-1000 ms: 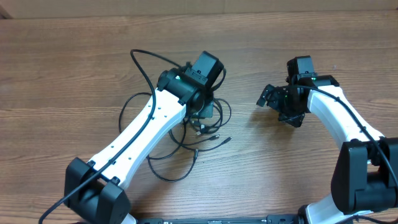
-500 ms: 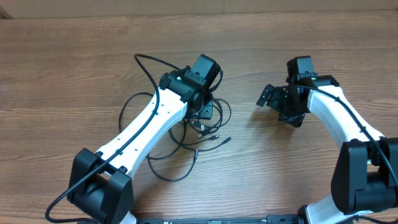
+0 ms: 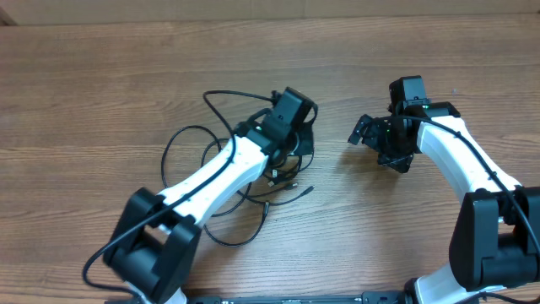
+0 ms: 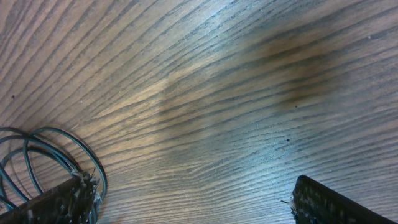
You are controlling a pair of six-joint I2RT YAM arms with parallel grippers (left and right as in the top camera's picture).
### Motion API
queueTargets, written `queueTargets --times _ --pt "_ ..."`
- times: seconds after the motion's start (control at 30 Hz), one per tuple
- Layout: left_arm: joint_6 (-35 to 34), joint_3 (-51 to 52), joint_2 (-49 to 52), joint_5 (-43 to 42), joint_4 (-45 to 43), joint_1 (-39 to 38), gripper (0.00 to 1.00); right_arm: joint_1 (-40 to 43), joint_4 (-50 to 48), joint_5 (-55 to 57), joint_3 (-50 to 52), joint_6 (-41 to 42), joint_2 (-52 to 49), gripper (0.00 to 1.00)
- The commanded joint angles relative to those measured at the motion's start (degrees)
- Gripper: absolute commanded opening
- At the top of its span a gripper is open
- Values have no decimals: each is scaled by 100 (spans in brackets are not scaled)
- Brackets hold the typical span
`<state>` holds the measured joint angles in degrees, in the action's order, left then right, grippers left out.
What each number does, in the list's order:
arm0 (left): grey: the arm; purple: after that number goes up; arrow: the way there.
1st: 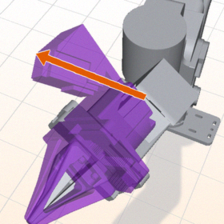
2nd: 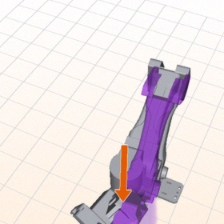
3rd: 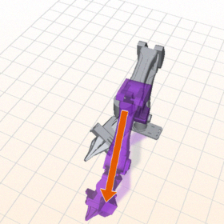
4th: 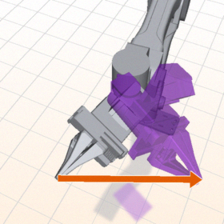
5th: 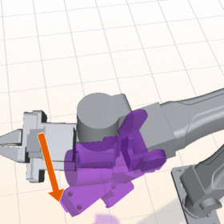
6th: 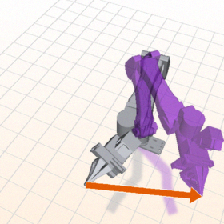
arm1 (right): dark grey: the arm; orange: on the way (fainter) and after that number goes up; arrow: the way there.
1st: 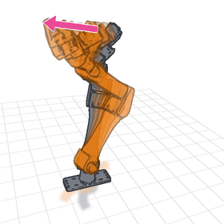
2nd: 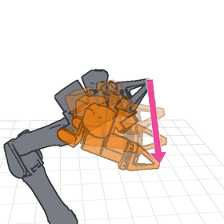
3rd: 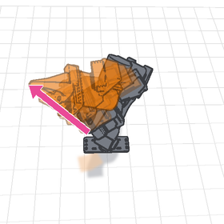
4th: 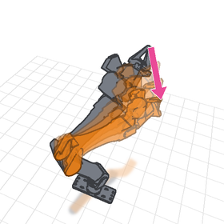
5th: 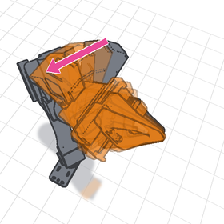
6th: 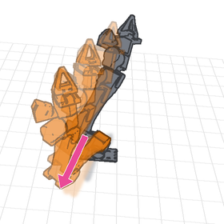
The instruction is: Untangle cables
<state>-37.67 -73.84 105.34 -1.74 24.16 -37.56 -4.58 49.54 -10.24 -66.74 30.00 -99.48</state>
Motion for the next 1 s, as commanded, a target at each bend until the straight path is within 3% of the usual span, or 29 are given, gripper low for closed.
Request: queueTargets --times 0.0,0.33,0.53,0.63,0.97 --pt "-120 46 481 262 -369 -83 21 7 -15 35 -83 17 52 100" --pt "-505 46 876 1488 -474 2 24 7 -15 35 -83 17 52 100" --pt "-522 52 876 1259 -293 13 24 7 -17 35 -83 17 52 100" --pt "-684 52 876 1266 -164 13 19 7 -15 35 -83 17 52 100" --pt "-826 63 879 1233 -229 -9 21 7 -17 35 -83 17 52 100"
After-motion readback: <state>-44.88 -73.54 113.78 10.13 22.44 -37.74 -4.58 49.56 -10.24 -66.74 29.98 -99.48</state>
